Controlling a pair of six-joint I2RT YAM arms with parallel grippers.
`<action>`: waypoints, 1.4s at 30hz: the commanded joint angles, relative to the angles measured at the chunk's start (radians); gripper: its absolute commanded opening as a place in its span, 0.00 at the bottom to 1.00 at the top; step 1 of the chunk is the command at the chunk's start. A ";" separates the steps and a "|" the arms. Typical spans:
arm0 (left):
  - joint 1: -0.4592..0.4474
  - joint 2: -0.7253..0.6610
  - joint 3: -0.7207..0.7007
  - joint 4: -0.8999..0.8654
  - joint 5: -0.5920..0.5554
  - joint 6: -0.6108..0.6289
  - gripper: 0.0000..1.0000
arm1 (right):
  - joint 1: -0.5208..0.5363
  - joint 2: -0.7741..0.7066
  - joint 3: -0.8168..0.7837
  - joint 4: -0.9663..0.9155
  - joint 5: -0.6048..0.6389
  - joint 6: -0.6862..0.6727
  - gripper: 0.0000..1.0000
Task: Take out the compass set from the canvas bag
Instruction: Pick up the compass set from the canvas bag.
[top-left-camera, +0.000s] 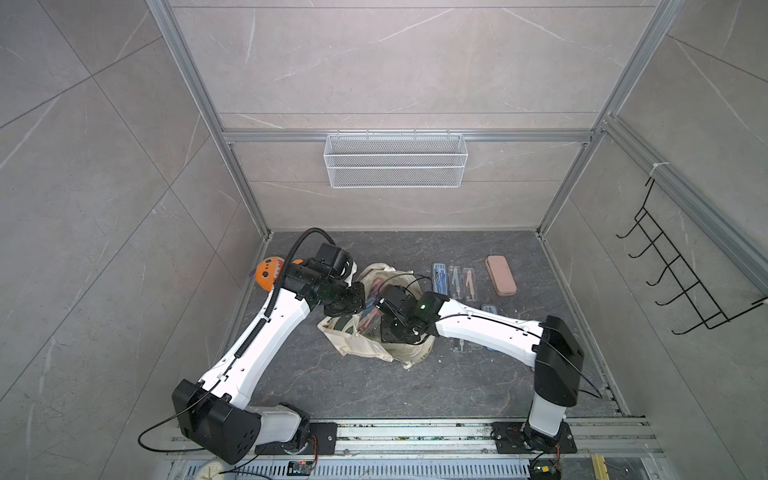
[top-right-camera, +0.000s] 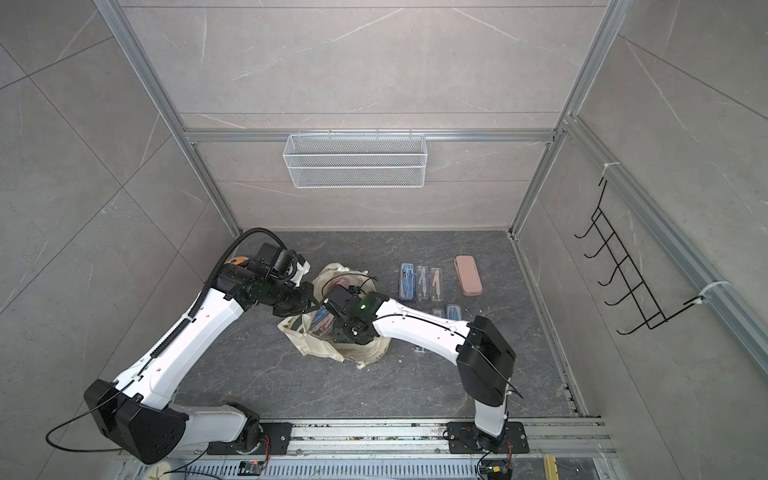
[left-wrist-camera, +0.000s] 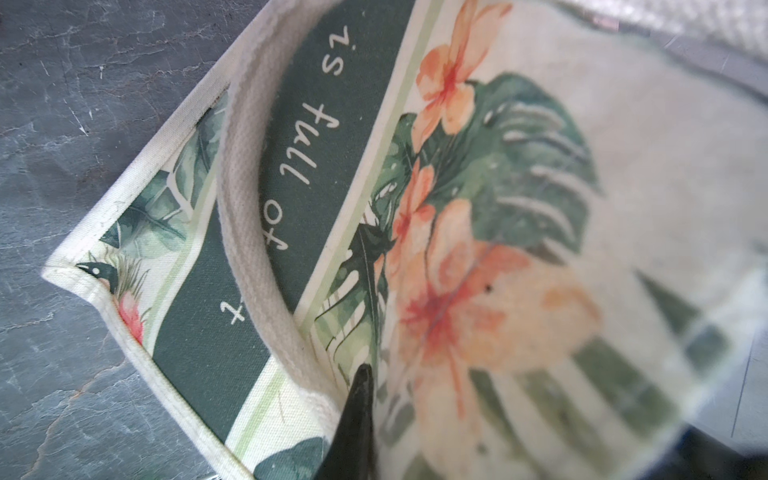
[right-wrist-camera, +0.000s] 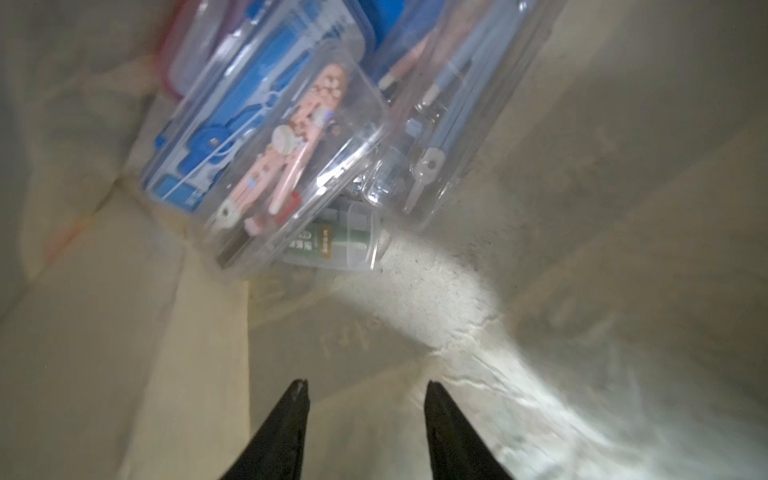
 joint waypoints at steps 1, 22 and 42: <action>0.006 -0.021 0.024 0.013 0.036 0.018 0.00 | -0.033 0.067 0.074 -0.032 0.018 0.164 0.54; 0.005 -0.051 -0.007 0.006 0.051 0.010 0.00 | -0.116 0.302 0.146 0.040 0.101 0.432 0.66; 0.005 -0.029 0.007 0.007 0.032 0.000 0.00 | -0.099 0.225 0.191 0.142 -0.012 0.128 0.42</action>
